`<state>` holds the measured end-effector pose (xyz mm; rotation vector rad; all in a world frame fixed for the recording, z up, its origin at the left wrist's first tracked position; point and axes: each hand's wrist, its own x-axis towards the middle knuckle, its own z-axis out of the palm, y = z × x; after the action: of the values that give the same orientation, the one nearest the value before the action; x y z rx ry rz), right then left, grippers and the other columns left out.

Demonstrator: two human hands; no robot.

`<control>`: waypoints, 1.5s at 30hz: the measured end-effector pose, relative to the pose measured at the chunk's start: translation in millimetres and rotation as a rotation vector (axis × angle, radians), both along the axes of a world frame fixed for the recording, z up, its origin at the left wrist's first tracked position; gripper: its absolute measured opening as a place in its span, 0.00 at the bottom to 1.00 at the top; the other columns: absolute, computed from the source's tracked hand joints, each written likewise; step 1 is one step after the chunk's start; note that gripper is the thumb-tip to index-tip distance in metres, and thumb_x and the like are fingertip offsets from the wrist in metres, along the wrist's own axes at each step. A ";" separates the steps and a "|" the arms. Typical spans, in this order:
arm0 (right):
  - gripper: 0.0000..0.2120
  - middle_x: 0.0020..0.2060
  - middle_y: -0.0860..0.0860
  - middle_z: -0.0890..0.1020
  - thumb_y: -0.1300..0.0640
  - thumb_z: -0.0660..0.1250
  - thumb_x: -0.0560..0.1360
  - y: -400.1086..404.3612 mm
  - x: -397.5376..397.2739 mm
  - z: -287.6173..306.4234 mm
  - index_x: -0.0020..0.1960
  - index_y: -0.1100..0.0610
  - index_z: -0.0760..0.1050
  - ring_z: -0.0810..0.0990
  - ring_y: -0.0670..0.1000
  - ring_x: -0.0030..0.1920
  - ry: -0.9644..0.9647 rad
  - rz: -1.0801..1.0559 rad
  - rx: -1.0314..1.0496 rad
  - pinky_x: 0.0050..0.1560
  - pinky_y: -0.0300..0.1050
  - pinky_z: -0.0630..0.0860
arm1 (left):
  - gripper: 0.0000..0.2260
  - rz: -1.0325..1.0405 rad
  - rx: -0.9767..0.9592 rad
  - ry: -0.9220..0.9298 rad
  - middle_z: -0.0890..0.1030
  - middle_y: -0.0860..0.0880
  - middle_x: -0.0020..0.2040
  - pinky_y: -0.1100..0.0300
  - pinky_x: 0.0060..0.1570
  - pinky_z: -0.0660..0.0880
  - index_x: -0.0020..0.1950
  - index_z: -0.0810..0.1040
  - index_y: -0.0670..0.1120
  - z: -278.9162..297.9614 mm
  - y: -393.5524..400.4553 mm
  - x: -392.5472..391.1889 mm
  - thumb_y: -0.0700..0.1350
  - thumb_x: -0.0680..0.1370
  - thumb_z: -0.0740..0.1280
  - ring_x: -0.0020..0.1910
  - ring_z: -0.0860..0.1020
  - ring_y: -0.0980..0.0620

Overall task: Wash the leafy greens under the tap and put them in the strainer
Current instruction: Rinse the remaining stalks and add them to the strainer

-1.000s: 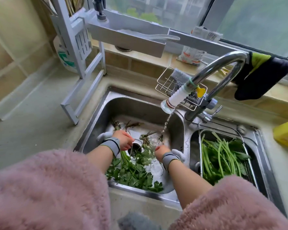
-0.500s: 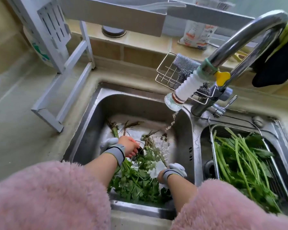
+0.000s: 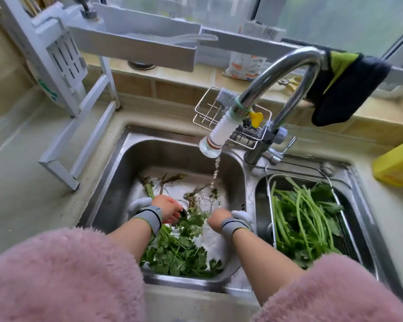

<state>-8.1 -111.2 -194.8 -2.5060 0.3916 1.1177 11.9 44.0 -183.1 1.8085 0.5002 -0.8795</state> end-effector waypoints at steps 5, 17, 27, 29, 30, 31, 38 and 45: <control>0.10 0.23 0.53 0.77 0.65 0.66 0.71 -23.6 21.6 65.8 0.31 0.62 0.74 0.77 0.48 0.26 -0.093 -0.301 0.355 0.30 0.38 0.73 | 0.06 -0.161 0.066 -0.240 0.75 0.49 0.34 0.68 0.32 0.71 0.46 0.79 0.39 43.6 -19.8 -3.6 0.31 0.75 0.64 0.34 0.73 0.53; 0.11 0.22 0.51 0.79 0.65 0.57 0.77 -31.3 24.6 137.2 0.36 0.61 0.70 0.76 0.45 0.24 -0.036 -0.632 0.881 0.28 0.35 0.73 | 0.16 -0.201 0.205 -0.582 0.70 0.49 0.41 0.60 0.44 0.69 0.45 0.68 0.48 76.0 -32.9 3.7 0.37 0.69 0.74 0.42 0.70 0.51; 0.10 0.23 0.51 0.80 0.65 0.59 0.76 -34.9 29.0 142.8 0.37 0.64 0.74 0.76 0.45 0.22 -0.145 -0.870 1.042 0.28 0.35 0.75 | 0.05 -0.356 0.027 -0.555 0.78 0.52 0.36 0.74 0.30 0.67 0.42 0.79 0.44 84.3 -30.9 8.0 0.43 0.77 0.67 0.28 0.74 0.64; 0.09 0.25 0.51 0.80 0.65 0.61 0.76 -34.9 29.3 142.8 0.38 0.63 0.74 0.76 0.45 0.24 -0.208 -0.881 1.028 0.30 0.35 0.75 | 0.08 -0.303 -0.014 -0.539 0.79 0.50 0.34 0.75 0.30 0.69 0.38 0.79 0.44 86.9 -30.3 8.7 0.41 0.77 0.66 0.28 0.75 0.64; 0.08 0.27 0.51 0.80 0.64 0.61 0.76 -34.3 29.0 143.1 0.40 0.63 0.75 0.77 0.45 0.26 -0.249 -0.856 0.991 0.32 0.35 0.75 | 0.09 -0.282 -0.028 -0.520 0.80 0.49 0.33 0.73 0.33 0.71 0.37 0.78 0.44 87.6 -30.1 9.1 0.40 0.77 0.66 0.30 0.76 0.59; 0.05 0.31 0.52 0.80 0.63 0.62 0.76 -34.4 29.3 143.2 0.43 0.62 0.76 0.76 0.46 0.29 -0.295 -0.793 0.928 0.34 0.35 0.74 | 0.09 -0.267 -0.041 -0.504 0.79 0.49 0.32 0.69 0.36 0.72 0.36 0.78 0.44 87.8 -30.5 10.7 0.40 0.77 0.66 0.32 0.77 0.55; 0.10 0.31 0.48 0.78 0.58 0.67 0.75 -32.9 34.4 126.4 0.52 0.63 0.79 0.76 0.46 0.33 -0.595 -0.188 0.495 0.46 0.45 0.79 | 0.10 -0.263 -0.035 -0.383 0.79 0.46 0.32 0.66 0.29 0.70 0.39 0.77 0.44 98.2 -33.1 12.3 0.41 0.80 0.62 0.28 0.76 0.55; 0.07 0.32 0.48 0.80 0.59 0.68 0.75 -29.7 38.8 128.2 0.48 0.60 0.82 0.79 0.50 0.39 -0.565 -0.039 0.390 0.53 0.52 0.79 | 0.08 -0.200 -0.097 -0.301 0.75 0.46 0.33 0.59 0.36 0.75 0.43 0.77 0.44 105.0 -27.4 12.1 0.38 0.80 0.60 0.31 0.75 0.52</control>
<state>30.7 -140.9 -66.6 -2.3107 0.0539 0.3811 24.0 16.6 -78.1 1.8813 0.0848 -0.7323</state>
